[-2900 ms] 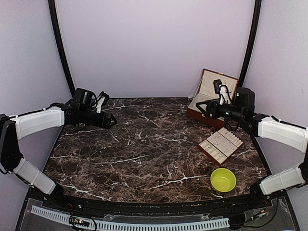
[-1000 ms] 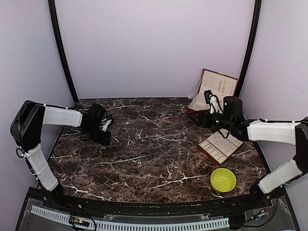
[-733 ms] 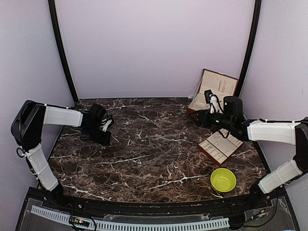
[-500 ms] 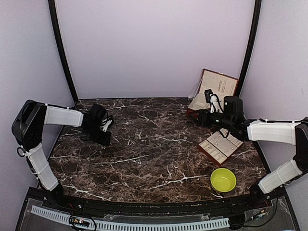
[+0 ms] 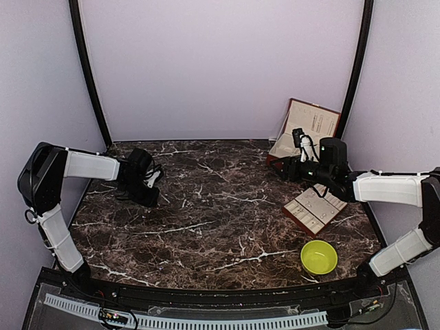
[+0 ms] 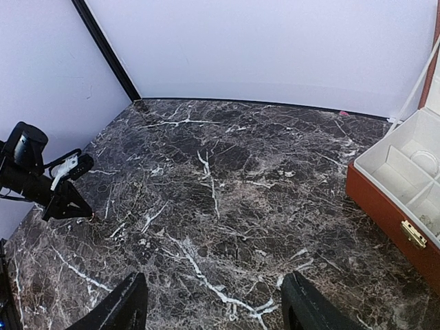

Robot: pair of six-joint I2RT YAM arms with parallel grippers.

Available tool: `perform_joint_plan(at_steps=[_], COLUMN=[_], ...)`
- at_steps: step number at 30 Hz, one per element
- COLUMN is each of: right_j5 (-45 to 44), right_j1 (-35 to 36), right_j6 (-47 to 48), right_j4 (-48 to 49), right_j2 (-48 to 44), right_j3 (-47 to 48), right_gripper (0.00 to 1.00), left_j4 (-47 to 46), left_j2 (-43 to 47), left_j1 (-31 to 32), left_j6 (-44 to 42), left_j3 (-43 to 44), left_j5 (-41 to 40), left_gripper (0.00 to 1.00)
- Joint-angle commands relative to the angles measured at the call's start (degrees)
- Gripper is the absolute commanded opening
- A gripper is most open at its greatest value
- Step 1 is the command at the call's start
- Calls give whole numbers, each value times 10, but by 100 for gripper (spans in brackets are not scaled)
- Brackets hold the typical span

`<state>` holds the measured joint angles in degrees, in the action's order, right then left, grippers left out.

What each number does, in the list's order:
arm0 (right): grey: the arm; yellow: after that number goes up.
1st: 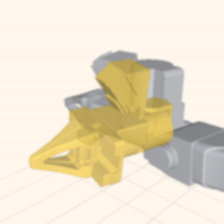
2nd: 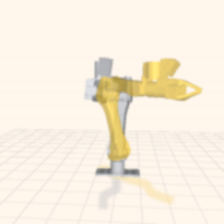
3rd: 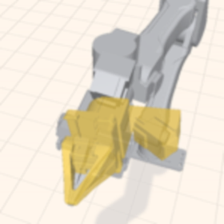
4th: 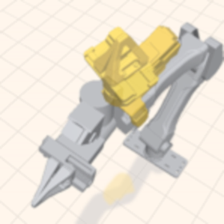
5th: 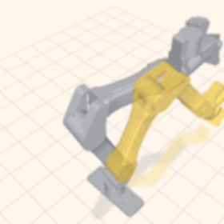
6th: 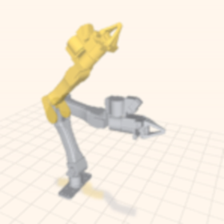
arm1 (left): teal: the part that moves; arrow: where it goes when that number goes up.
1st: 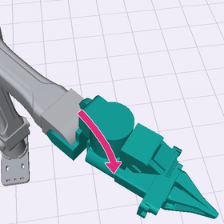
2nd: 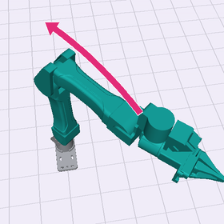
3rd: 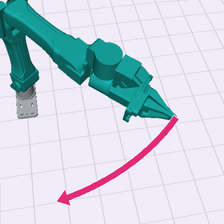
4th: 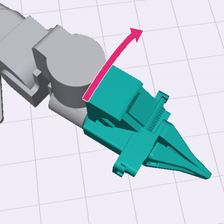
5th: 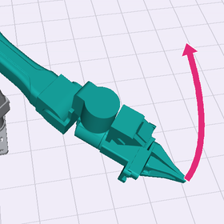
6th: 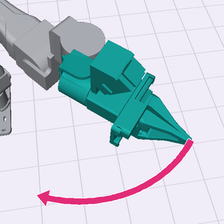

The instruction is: Organize the mixed jewelry

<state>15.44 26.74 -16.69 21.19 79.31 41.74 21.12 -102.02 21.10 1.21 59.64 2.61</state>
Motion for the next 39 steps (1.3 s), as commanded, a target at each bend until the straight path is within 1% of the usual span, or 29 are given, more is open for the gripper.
perform_joint_plan(at_steps=[1, 5, 11, 19, 21, 28, 31, 35, 39], right_j5=[-7, -10, -12, -14, -15, -16, -16, -8, 4], right_j1=[5, 4, 4, 4, 4, 4, 4, 5, 14], right_j6=[-5, -5, -8, -7, -7, -10, -11, -11, -17], right_j4=[23, 22, 23, 21, 21, 24, 23, 20, 17], right_j2=[-2, -4, -2, -1, -1, -5, -9, -13, -6], right_j3=[-7, -8, -9, -8, -8, -10, -11, -9, 1], right_gripper=[67, 68, 67, 68, 67, 67, 67, 68, 68], left_j4=[19, 22, 26, 26, 26, 21, 17, 6, -19], left_j2=[0, 4, 9, 21, 23, 20, 22, 33, 54], left_j1=[1, 7, 14, 17, 18, 23, 25, 33, 50], left_j6=[-4, -4, -4, 2, 1, -4, -7, -9, -36], left_j3=[2, -1, -5, -17, -19, -19, -20, -24, -29], left_j5=[2, -4, -17, -11, -9, 5, 10, 15, 32], left_gripper=[9, 12, 14, 18, 17, 4, 1, 0, 0])
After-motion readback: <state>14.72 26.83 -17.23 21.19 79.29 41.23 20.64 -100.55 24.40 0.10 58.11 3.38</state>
